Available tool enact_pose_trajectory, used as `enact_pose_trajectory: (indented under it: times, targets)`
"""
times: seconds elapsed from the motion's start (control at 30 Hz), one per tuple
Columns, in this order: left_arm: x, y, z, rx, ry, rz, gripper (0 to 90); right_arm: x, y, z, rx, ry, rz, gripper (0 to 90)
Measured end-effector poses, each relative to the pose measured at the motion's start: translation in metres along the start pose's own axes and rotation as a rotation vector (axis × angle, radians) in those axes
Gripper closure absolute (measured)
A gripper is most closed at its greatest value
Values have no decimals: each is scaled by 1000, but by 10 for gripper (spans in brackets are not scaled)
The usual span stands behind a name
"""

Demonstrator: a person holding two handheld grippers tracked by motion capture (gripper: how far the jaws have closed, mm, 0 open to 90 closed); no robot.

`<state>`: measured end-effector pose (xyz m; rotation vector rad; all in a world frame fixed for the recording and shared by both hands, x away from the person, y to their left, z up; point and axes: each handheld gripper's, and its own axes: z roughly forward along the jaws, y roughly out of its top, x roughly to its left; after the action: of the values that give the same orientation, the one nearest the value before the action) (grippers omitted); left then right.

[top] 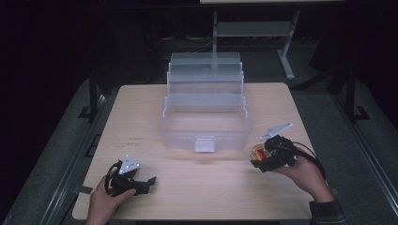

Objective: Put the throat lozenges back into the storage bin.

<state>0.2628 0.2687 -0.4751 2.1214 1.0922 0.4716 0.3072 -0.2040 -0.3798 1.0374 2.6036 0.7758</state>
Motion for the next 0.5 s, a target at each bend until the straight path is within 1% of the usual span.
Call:
enact_pose_trajectory:
  times: [0.5]
  targets:
    - [0, 0, 0, 2, 1, 5, 106, -9, 13, -6, -14, -14, 4, 195]
